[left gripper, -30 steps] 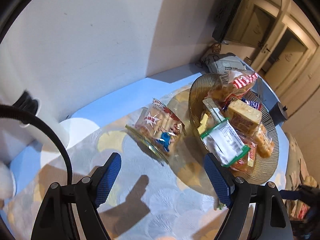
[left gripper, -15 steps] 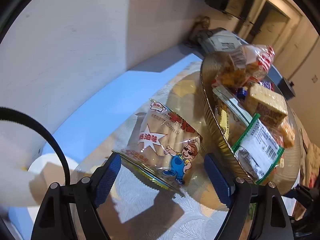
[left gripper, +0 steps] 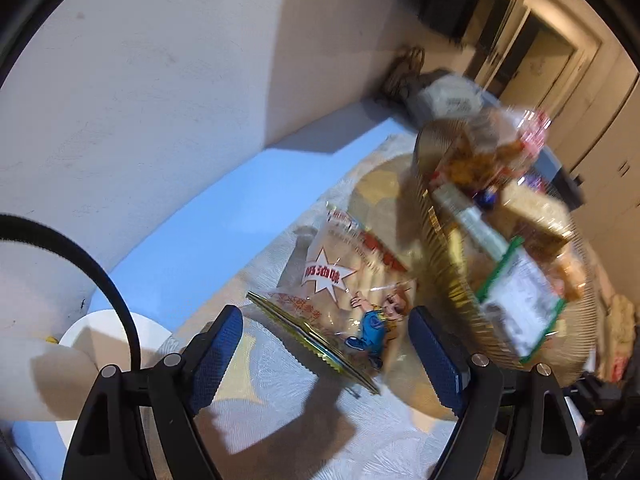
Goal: Organize snacks
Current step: 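Grasp the cartoon-print biscuit bag with the left gripper while the right grasps the green-seal cake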
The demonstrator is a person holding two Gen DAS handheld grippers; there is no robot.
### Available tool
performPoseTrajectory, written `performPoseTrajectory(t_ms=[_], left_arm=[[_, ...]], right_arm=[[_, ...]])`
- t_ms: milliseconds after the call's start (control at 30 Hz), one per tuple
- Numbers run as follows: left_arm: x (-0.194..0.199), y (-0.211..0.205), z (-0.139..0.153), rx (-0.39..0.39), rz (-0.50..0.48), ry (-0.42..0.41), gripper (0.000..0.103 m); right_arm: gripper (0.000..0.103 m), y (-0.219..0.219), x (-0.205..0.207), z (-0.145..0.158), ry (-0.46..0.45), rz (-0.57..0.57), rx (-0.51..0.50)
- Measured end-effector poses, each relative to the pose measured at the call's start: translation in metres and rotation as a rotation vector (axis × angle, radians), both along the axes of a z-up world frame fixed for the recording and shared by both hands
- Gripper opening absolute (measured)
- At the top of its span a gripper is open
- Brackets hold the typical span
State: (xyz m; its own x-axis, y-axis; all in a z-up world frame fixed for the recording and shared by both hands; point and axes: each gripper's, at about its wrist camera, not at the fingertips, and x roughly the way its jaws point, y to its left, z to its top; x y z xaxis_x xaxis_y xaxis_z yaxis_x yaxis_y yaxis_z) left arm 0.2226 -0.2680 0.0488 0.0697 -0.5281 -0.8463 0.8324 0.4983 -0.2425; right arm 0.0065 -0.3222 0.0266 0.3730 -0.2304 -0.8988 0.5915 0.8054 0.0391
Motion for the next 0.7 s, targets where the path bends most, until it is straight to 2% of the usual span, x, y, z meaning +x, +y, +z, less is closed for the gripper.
performPoseTrajectory(t_ms=[67, 200, 300, 367, 500, 700], left_arm=[[0.003, 0.000, 0.007, -0.024, -0.006, -0.018, 0.083], [0.001, -0.024, 0.004, 0.007, -0.084, -0.043, 0.083], [-0.004, -0.037, -0.005, 0.042, -0.131, -0.078, 0.083], [-0.006, -0.039, -0.012, 0.048, -0.144, -0.070, 0.083], [-0.015, -0.029, -0.016, 0.036, -0.144, -0.045, 0.083], [-0.019, -0.027, -0.024, 0.036, -0.111, -0.052, 0.083]], right_arm=[[0.059, 0.002, 0.001, 0.000, 0.003, 0.039, -0.008], [0.049, -0.002, -0.005, 0.002, 0.012, 0.069, 0.022], [0.048, -0.010, -0.011, 0.005, 0.018, 0.084, 0.070], [0.048, -0.009, -0.018, 0.007, 0.028, 0.104, 0.084], [0.048, -0.010, -0.032, 0.007, 0.040, 0.116, 0.119], [0.048, -0.014, -0.041, 0.008, 0.050, 0.108, 0.125]])
